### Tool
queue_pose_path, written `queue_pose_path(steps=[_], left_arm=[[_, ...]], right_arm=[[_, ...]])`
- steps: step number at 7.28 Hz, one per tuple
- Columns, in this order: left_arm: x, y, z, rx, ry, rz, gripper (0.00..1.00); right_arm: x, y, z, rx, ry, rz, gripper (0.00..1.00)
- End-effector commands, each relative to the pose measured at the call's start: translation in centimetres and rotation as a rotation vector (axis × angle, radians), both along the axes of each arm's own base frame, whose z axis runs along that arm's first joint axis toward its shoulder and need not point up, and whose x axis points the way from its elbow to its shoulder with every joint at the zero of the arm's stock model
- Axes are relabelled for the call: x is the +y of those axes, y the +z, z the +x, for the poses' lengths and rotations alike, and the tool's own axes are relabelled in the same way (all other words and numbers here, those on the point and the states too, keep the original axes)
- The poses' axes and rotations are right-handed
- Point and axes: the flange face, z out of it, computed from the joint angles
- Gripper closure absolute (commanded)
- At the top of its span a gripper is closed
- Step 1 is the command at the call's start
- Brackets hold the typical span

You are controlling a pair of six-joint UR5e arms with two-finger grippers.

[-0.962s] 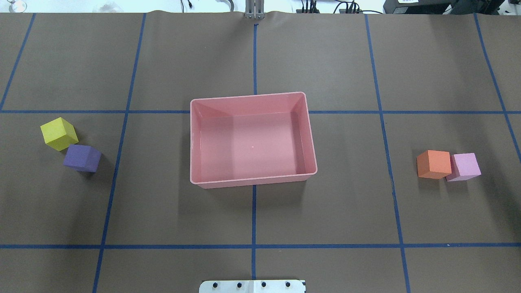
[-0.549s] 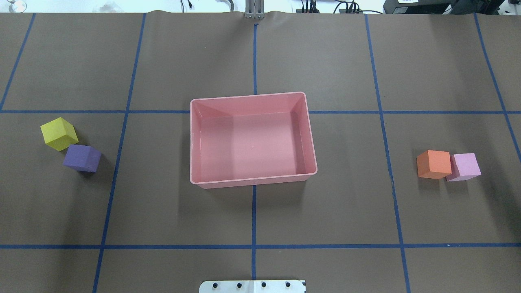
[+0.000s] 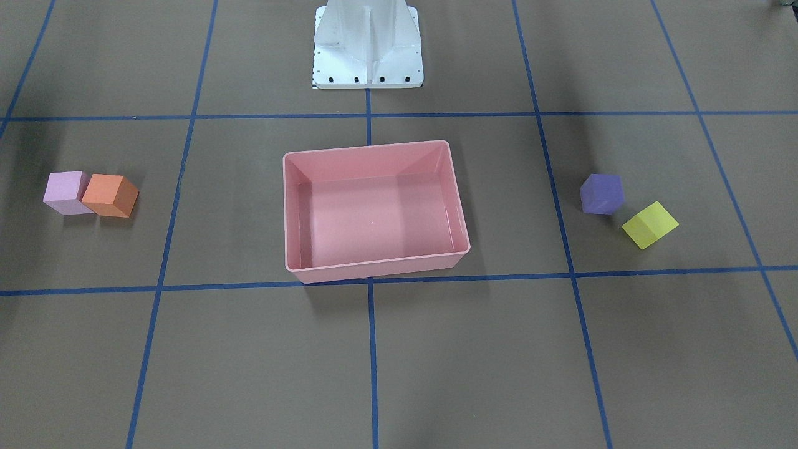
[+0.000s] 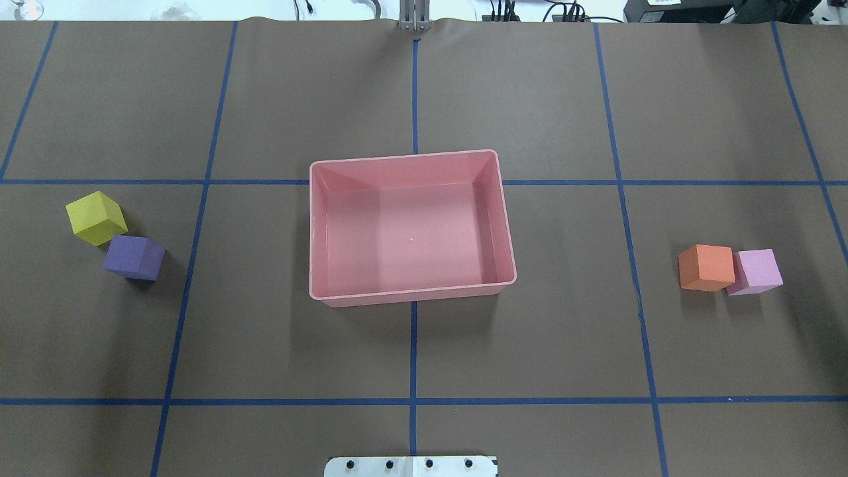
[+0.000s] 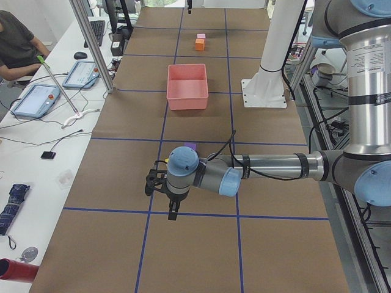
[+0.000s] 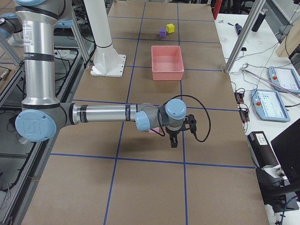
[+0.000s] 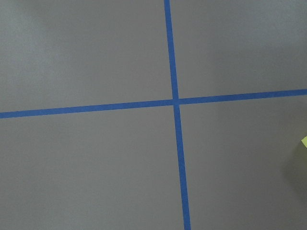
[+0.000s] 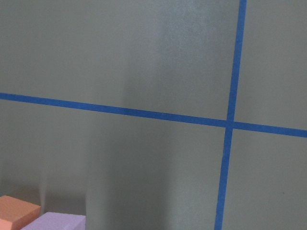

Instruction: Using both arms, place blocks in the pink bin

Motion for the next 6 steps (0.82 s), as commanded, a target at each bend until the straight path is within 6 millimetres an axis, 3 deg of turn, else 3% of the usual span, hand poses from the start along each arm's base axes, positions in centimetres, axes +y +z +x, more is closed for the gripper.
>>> queue_pose_path(steps=[1, 3, 4, 5, 6], left_arm=[[0.0, -0.1, 0.1, 0.000, 0.003, 0.005, 0.00], [0.0, -0.1, 0.1, 0.000, 0.003, 0.005, 0.00], [0.0, 0.0, 0.1, -0.001, 0.003, 0.003, 0.00], [-0.1, -0.1, 0.1, 0.000, 0.003, 0.006, 0.00], [-0.1, -0.1, 0.1, -0.001, 0.003, 0.006, 0.00]], right_arm=[[1.0, -0.6, -0.9, -0.037, -0.022, 0.110, 0.00], [1.2, -3.0, -6.4, -0.076, -0.121, 0.280, 0.01], [1.6, -5.2, -9.0, -0.104, -0.179, 0.383, 0.02], [2.7, -6.9, -13.5, -0.129, -0.252, 0.499, 0.02], [4.1, -8.2, -15.8, -0.086, -0.267, 0.589, 0.02]])
